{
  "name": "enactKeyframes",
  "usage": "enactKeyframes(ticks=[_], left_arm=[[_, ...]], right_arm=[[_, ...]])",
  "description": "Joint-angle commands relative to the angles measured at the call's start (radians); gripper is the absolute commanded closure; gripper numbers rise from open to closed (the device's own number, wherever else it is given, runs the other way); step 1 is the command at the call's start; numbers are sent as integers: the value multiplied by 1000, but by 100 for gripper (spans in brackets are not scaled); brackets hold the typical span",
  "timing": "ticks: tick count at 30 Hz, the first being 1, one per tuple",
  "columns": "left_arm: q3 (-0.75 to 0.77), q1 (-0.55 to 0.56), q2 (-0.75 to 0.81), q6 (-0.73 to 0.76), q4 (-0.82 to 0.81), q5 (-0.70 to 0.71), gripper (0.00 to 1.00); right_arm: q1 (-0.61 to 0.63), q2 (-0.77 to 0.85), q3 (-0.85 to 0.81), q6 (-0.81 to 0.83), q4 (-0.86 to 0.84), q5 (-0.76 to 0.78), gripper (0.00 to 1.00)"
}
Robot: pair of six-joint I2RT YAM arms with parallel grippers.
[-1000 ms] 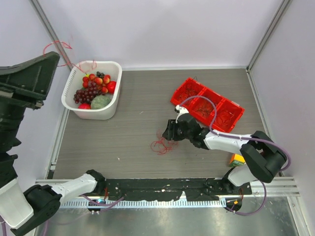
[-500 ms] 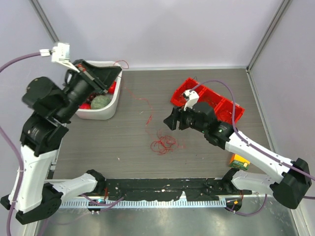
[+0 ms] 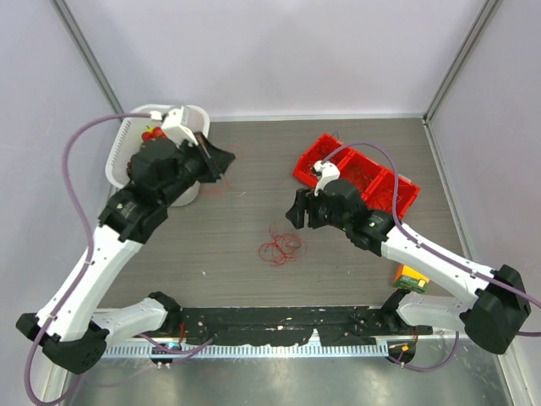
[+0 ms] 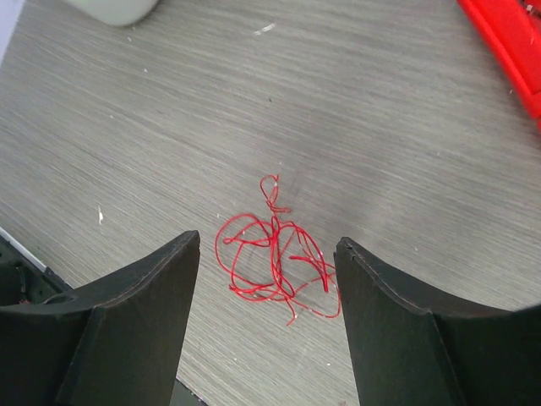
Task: Untangle the cables
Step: Untie the cable, then place the cable at the center of the board.
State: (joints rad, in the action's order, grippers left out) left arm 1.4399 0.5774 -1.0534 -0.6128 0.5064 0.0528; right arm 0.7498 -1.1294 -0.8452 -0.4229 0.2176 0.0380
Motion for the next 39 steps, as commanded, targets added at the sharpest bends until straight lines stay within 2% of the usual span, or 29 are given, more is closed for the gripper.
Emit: enactKeyframes(ticks=[1, 5, 12, 16, 20, 22, 26, 28, 30, 33, 36, 39], left_arm=[[-174, -5, 7, -8, -54, 13, 100], [-343, -17, 12, -42, -94, -22, 100], [-527, -34, 0, -65, -141, 16, 100], [-582, -50, 3, -58, -125, 94, 100], [-637, -73, 24, -68, -82, 182, 100], [-679, -82, 44, -97, -69, 186, 92], [-774, -85, 140, -155, -40, 194, 60], [-809, -85, 222, -182, -14, 200, 40], [-820, -85, 320, -192, 38, 208, 25], [-797, -85, 463, -191, 141, 234, 11], [-750, -85, 581, -177, 242, 252, 6], [-727, -85, 644, -218, 262, 223, 0]], right_arm=[[2, -32, 3, -22, -55, -19, 30], [2, -67, 8, -27, -75, -23, 30], [2, -144, 20, -51, -116, -99, 30], [22, -217, 6, -51, -188, -219, 30], [109, -323, -96, -8, -133, -165, 30], [153, -366, -142, -1, -124, -132, 30], [227, -467, -241, 19, -119, -92, 30], [246, -512, -285, 48, -109, -75, 29], [255, -549, -313, 76, -113, -70, 29], [258, -604, -342, 125, -116, -82, 27], [269, -647, -387, 168, -110, -92, 27], [287, -699, -426, 177, -116, -113, 27]])
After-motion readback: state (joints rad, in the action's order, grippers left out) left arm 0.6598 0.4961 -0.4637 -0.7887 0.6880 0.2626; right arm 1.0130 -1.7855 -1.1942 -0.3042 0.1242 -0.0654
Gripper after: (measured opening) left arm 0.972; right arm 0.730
